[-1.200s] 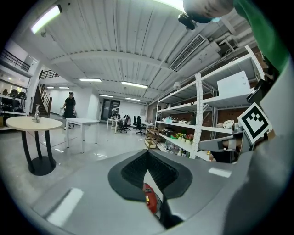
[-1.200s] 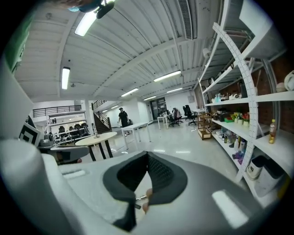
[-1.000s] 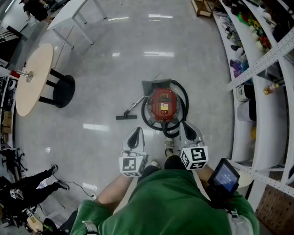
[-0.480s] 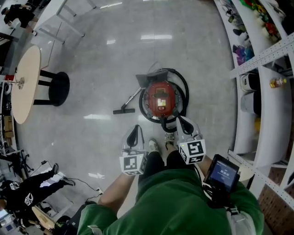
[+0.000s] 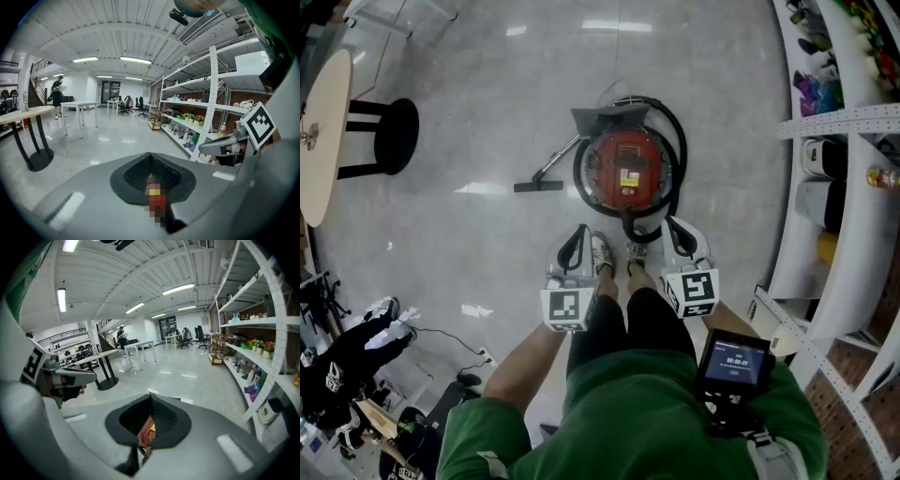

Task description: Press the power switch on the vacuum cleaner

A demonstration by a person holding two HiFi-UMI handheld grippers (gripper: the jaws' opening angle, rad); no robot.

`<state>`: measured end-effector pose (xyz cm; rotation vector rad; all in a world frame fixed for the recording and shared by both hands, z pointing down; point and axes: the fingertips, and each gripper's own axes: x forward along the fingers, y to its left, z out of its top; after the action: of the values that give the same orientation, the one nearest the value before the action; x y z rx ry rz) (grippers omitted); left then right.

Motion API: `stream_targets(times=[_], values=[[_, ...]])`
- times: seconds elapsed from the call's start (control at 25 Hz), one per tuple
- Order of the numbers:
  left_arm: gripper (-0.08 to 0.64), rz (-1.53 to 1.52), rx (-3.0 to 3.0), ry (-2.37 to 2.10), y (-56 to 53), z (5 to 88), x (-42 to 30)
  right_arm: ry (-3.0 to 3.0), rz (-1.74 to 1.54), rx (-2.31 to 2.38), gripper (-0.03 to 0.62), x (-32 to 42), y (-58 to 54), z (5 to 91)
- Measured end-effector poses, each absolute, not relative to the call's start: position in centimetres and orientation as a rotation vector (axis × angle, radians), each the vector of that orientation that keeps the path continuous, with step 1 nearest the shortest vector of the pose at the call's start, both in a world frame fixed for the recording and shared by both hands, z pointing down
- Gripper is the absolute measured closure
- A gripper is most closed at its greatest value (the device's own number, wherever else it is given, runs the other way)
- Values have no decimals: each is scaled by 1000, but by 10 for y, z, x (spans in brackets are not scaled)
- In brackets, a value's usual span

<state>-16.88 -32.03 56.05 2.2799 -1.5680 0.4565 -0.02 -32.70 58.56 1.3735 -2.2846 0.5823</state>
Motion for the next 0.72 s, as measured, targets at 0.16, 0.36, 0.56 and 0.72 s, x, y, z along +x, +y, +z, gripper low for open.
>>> stream_targets(times=[0.16, 0.36, 0.56, 0.72], values=[[552, 491, 2244, -1543, -326, 589, -173, -2253, 619, 1352, 592, -4, -332, 617], [552, 522, 2229, -1517, -334, 630, -174, -2226, 651, 1326, 592, -8, -337, 658], [552, 573, 2205, -1474, -336, 673, -176, -2196, 685, 1285, 592, -16, -340, 703], [552, 585, 2171, -1459, -340, 703, -179, -2176, 698, 1266, 592, -20, -348, 734]])
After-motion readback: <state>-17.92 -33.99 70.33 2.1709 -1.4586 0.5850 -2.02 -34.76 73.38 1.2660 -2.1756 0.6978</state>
